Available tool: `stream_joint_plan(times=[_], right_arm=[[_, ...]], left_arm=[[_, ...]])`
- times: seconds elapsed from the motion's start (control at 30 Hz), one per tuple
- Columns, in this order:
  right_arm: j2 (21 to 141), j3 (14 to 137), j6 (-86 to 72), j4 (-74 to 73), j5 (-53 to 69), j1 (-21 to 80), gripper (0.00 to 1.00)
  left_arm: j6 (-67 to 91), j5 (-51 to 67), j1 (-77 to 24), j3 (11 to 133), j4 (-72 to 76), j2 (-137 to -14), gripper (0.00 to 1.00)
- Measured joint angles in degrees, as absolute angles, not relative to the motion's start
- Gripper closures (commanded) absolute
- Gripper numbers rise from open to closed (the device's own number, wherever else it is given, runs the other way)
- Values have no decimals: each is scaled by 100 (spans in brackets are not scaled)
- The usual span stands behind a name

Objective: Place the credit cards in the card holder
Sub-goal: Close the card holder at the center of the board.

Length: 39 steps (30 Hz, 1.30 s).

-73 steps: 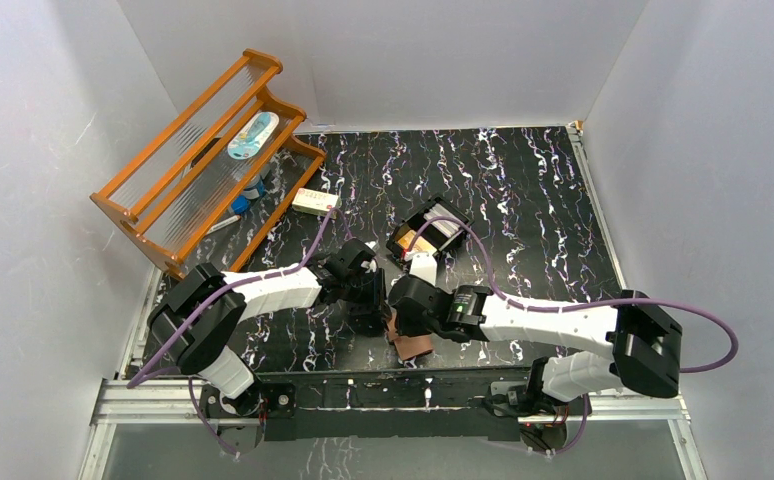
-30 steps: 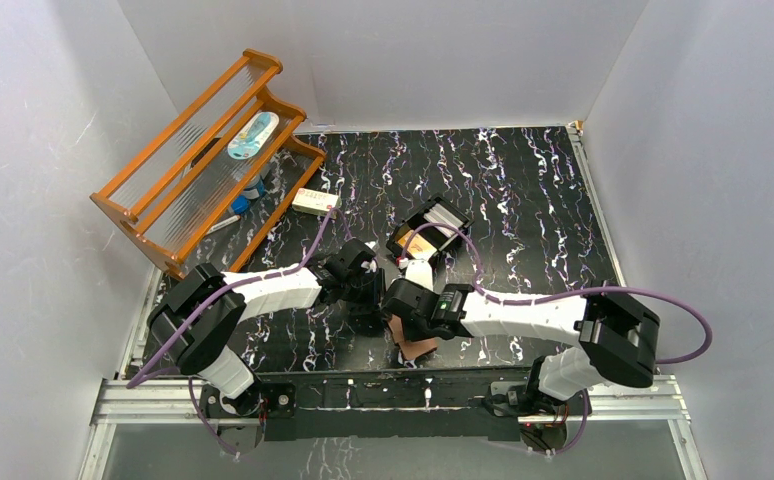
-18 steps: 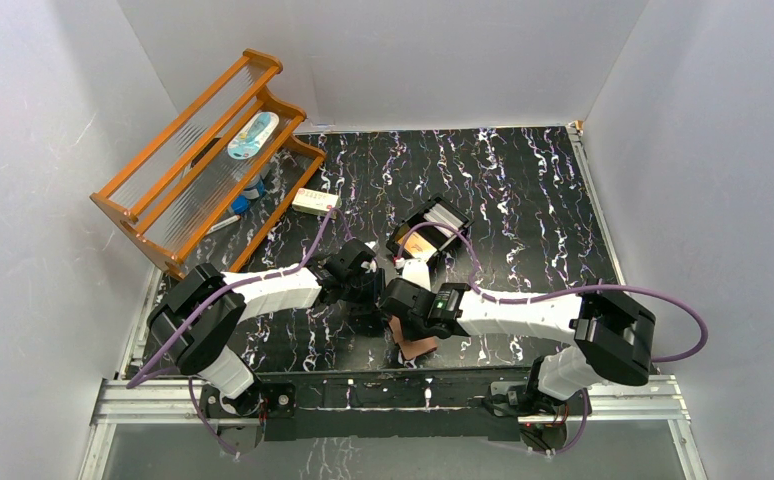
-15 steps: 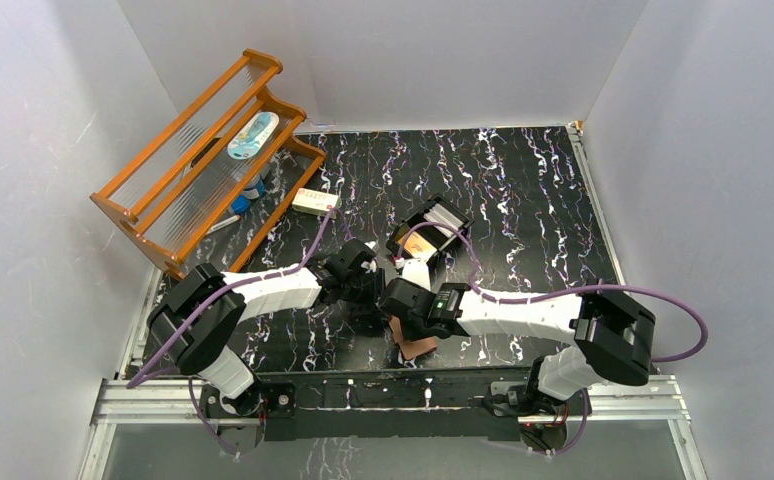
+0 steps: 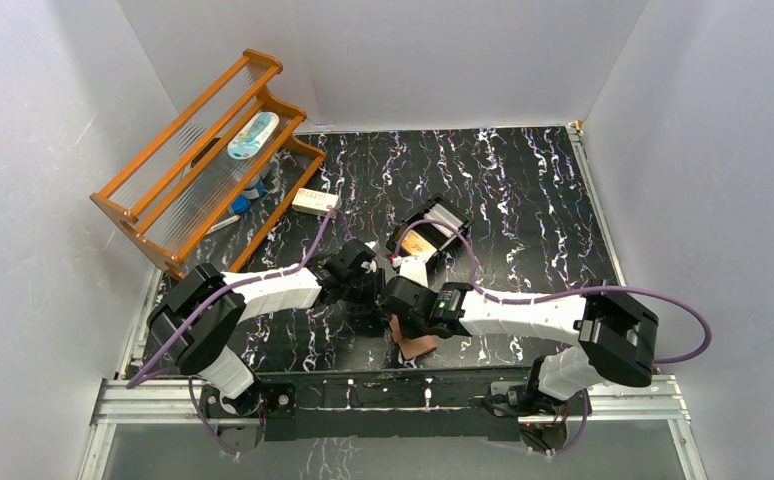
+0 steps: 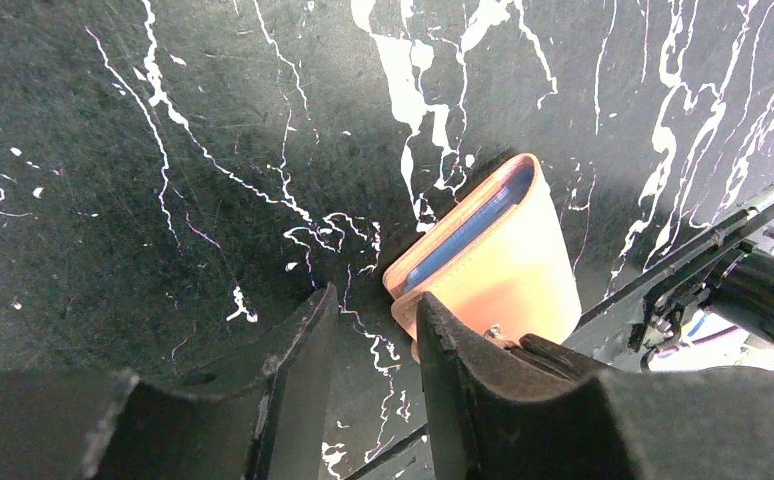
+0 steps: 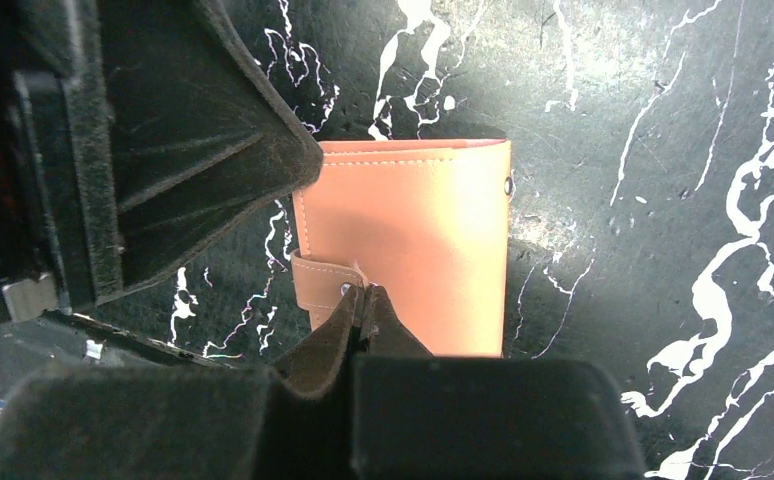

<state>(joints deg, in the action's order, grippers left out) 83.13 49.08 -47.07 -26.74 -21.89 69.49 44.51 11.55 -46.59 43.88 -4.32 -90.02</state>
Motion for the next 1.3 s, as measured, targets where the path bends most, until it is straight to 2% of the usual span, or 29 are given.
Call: stream_joint_plan(times=[1.3], right_arm=[[8427, 4897, -4718, -2646, -2213, 6949, 100]], left_arm=[[4438, 1157, -4663, 4388, -432, -9002, 65]])
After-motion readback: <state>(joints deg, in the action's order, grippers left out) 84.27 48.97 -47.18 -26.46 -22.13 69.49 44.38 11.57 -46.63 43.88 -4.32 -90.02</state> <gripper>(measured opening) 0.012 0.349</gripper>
